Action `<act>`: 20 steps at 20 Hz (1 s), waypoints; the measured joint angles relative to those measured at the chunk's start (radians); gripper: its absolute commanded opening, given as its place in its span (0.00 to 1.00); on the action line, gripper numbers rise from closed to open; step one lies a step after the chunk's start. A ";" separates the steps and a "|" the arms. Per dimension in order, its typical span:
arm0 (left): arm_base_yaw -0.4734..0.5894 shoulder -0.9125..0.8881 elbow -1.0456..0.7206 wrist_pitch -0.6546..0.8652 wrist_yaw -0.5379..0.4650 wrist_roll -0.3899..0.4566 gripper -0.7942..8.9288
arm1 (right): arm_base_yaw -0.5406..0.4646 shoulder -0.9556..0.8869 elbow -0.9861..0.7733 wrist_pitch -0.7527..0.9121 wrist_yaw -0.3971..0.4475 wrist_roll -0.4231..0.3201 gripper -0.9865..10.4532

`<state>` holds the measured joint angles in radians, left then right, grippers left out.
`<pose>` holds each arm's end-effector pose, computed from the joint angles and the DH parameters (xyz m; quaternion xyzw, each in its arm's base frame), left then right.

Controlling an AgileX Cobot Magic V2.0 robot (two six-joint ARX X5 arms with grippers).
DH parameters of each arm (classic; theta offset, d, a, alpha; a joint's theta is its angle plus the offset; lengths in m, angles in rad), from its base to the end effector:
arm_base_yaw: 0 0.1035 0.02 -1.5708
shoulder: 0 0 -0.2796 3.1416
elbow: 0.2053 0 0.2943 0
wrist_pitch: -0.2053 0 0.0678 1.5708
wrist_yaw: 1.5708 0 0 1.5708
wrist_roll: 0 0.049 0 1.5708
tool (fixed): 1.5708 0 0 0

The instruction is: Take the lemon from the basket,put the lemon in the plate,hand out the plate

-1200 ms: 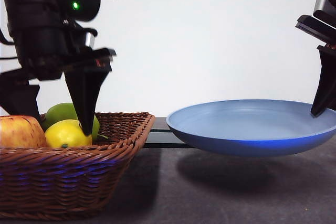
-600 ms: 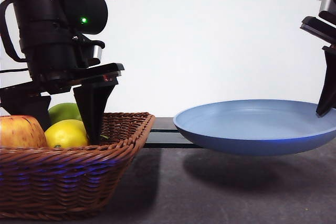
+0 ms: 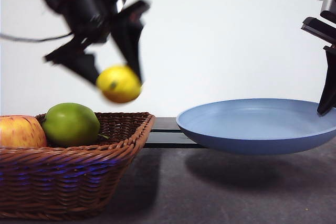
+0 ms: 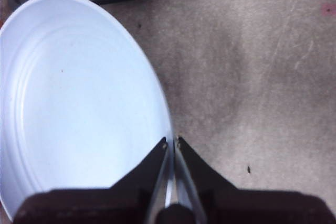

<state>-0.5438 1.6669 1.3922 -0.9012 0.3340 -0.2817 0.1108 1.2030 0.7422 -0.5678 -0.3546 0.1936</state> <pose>0.3206 -0.2126 0.2561 -0.0482 0.5958 -0.2727 0.7539 0.2594 0.0460 0.1926 0.1414 0.5054 0.1526 0.8374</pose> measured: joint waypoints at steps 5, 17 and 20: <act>-0.151 0.000 0.119 0.122 0.019 0.011 0.30 | 0.002 0.000 0.000 0.000 -0.005 0.000 0.09; -0.375 0.136 0.118 0.216 -0.253 0.098 0.34 | 0.007 0.000 0.000 -0.005 -0.186 0.016 0.09; -0.375 0.139 0.117 0.206 -0.253 0.108 0.40 | 0.007 0.000 0.000 -0.010 -0.185 0.019 0.09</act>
<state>-0.9192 1.8061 1.5097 -0.6952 0.0811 -0.1741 0.1177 1.2030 0.7422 -0.5781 -0.5400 0.2131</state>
